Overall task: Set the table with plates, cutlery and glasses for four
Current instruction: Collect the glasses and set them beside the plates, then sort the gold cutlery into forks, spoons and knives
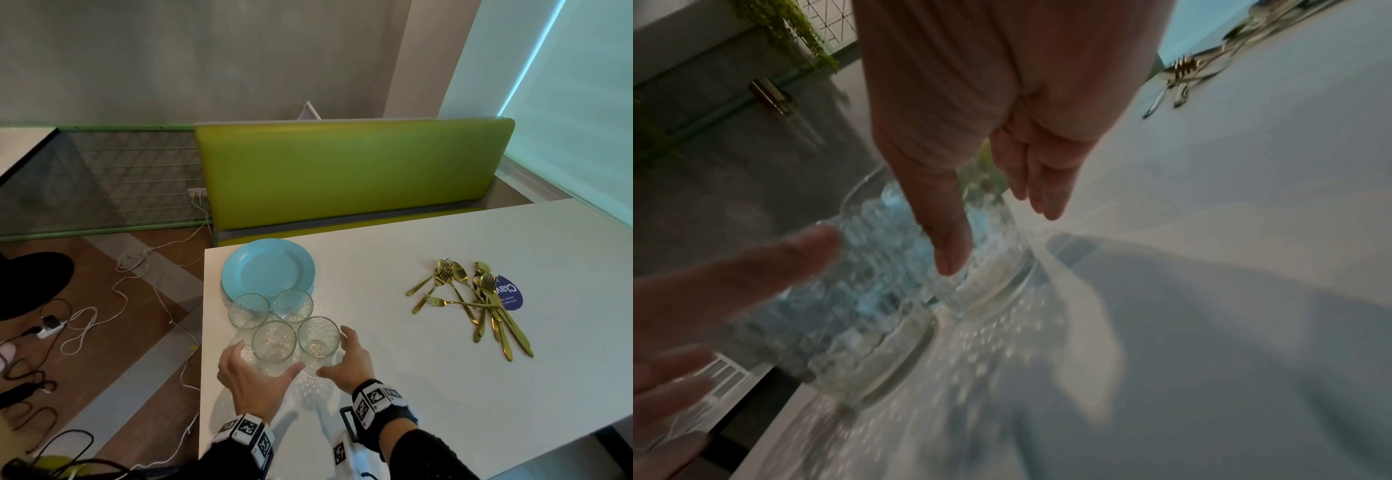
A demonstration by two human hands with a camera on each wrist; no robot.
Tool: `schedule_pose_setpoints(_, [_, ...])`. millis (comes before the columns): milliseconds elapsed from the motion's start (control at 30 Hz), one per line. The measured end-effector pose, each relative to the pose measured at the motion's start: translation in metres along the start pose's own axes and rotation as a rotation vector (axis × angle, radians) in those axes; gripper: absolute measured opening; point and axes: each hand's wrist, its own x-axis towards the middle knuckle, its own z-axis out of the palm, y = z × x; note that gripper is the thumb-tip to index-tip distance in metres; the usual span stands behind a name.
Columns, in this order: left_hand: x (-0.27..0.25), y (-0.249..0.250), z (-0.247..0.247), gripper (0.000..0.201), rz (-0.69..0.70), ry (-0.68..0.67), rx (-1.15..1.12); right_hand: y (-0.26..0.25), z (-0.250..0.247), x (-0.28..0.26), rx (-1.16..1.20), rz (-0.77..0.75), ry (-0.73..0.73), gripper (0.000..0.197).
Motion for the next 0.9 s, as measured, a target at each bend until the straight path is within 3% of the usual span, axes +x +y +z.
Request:
schedule_pose_setpoints(200, [-0.005, 0.017, 0.000, 0.107, 0.310, 0.125, -0.073, -0.003, -0.046, -0.003, -0.015, 0.005, 0.054, 0.094])
schedule_pose_setpoints(267, [-0.003, 0.042, 0.002, 0.093, 0.420, 0.157, -0.105, -0.005, -0.064, -0.004, -0.014, 0.005, 0.099, 0.091])
schedule_pose_setpoints(400, [0.004, 0.089, 0.020, 0.046, 0.617, 0.180, -0.105, -0.009, -0.103, -0.005, -0.014, 0.002, 0.200, 0.084])
schedule_pose_setpoints(500, [0.006, 0.124, 0.045, 0.039, 0.667, 0.159, -0.118, -0.007, -0.133, -0.002, -0.003, -0.002, 0.258, 0.082])
schedule_pose_setpoints(667, [-0.003, 0.172, 0.102, 0.034, 0.711, 0.004, -0.114, 0.007, -0.183, 0.014, -0.039, -0.010, 0.345, 0.071])
schedule_pose_setpoints(900, [-0.010, 0.218, 0.197, 0.023, 0.463, -0.508, 0.116, 0.064, -0.250, 0.053, -0.121, 0.091, 0.312, 0.037])
